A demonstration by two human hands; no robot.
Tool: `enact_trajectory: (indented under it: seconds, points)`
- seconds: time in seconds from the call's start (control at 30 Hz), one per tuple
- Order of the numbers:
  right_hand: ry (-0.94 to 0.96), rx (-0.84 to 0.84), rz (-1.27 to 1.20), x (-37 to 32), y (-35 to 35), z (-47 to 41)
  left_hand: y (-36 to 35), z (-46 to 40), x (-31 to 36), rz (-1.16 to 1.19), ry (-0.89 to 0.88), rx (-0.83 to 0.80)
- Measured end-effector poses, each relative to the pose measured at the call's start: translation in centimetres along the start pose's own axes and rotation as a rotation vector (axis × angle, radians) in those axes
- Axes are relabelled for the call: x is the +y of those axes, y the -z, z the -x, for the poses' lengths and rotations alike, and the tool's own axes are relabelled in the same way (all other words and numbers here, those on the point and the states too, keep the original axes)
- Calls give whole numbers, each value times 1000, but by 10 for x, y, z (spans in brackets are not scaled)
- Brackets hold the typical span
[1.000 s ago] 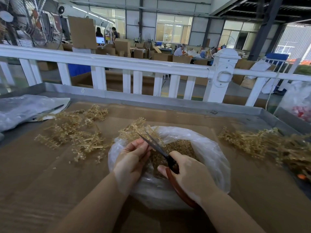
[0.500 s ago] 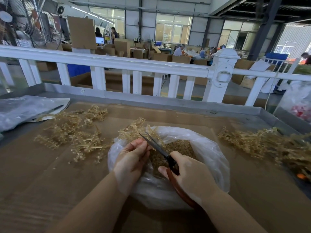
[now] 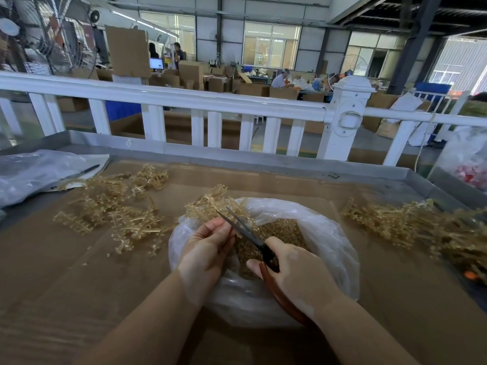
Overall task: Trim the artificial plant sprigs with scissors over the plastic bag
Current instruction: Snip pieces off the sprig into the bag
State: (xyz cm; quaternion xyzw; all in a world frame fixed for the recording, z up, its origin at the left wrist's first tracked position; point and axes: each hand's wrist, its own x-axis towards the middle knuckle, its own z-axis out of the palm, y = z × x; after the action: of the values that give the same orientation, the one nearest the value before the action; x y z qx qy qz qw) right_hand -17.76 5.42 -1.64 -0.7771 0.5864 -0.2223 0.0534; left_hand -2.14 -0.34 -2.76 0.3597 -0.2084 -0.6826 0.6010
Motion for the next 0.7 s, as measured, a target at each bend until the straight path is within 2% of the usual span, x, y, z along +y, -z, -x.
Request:
enact_trajectory:
  seconds: [0.7]
  points:
    - [26,22,-24,2,2,2,3,-2,-1,-16,14,-14]
